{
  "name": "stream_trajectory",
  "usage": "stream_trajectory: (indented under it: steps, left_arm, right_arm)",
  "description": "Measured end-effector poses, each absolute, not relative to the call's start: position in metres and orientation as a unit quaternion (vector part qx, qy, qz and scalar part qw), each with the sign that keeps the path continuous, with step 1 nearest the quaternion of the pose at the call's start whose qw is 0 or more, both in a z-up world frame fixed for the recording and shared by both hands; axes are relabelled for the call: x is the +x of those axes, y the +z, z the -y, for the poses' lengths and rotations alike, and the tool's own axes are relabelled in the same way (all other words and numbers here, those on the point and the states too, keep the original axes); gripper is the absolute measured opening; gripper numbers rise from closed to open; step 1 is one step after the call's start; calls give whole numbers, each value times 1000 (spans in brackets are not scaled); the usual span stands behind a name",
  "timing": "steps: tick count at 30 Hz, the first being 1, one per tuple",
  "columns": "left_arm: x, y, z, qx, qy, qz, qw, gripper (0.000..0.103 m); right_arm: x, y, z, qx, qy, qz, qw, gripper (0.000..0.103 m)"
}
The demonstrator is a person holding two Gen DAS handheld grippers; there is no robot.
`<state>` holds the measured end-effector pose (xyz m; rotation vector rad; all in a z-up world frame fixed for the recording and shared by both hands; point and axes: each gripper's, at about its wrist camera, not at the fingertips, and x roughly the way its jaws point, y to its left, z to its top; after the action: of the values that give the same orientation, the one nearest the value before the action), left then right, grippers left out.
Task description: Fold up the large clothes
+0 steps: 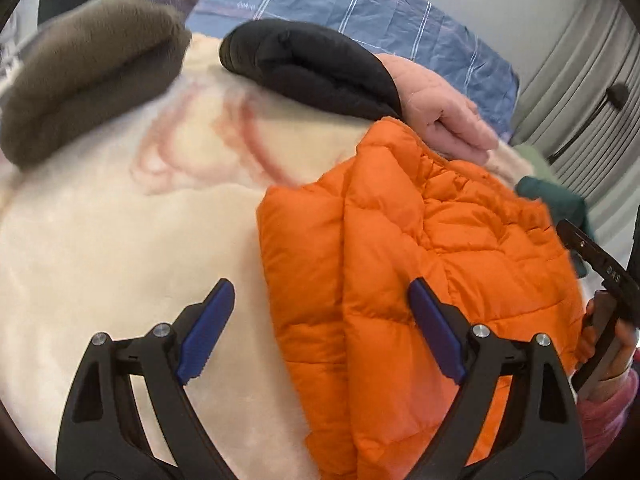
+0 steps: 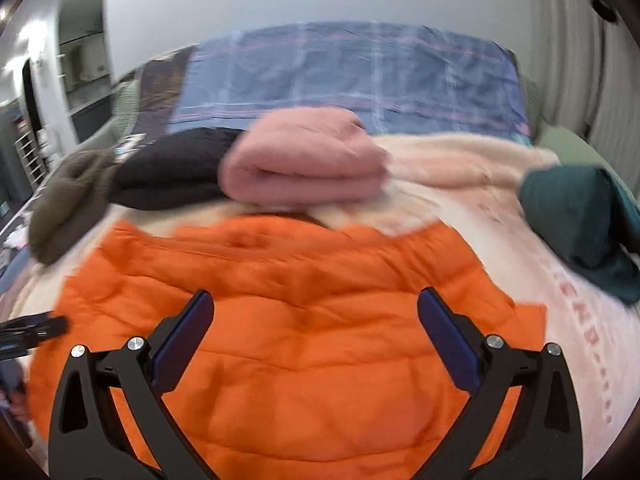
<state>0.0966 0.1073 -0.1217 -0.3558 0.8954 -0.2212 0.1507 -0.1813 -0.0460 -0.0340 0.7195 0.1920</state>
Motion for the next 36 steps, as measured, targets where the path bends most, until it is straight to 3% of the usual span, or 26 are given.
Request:
stream_trajectory:
  steps: [3, 4, 8, 14, 18, 21, 23, 36]
  left_arm:
    - [102, -130, -104, -186, -130, -434, 872, 89]
    - [103, -132, -102, -188, -135, -435, 870, 89]
    - [101, -141, -102, -196, -153, -438, 864, 89]
    - [97, -150, -101, -189, -179, -430, 865, 87]
    - [99, -143, -93, -185, -211, -426, 860, 46]
    - [98, -133, -86, -175, -225, -421, 861, 29]
    - [96, -121, -82, -168, -233, -416, 863, 24]
    - [87, -5, -9, -3, -338, -354, 872, 20]
  right_arm:
    - [162, -48, 165, -18, 111, -374, 920, 72]
    - [171, -53, 161, -9, 111, -390, 914, 69]
    - [197, -93, 161, 52, 112, -459, 880, 69]
    - [191, -118, 148, 1, 103, -430, 897, 72]
    - [193, -124, 152, 13, 110, -429, 897, 72]
    - [193, -124, 154, 17, 112, -425, 898, 73]
    - [193, -123, 154, 20, 114, -424, 898, 73]
    - [191, -124, 166, 66, 150, -415, 895, 74]
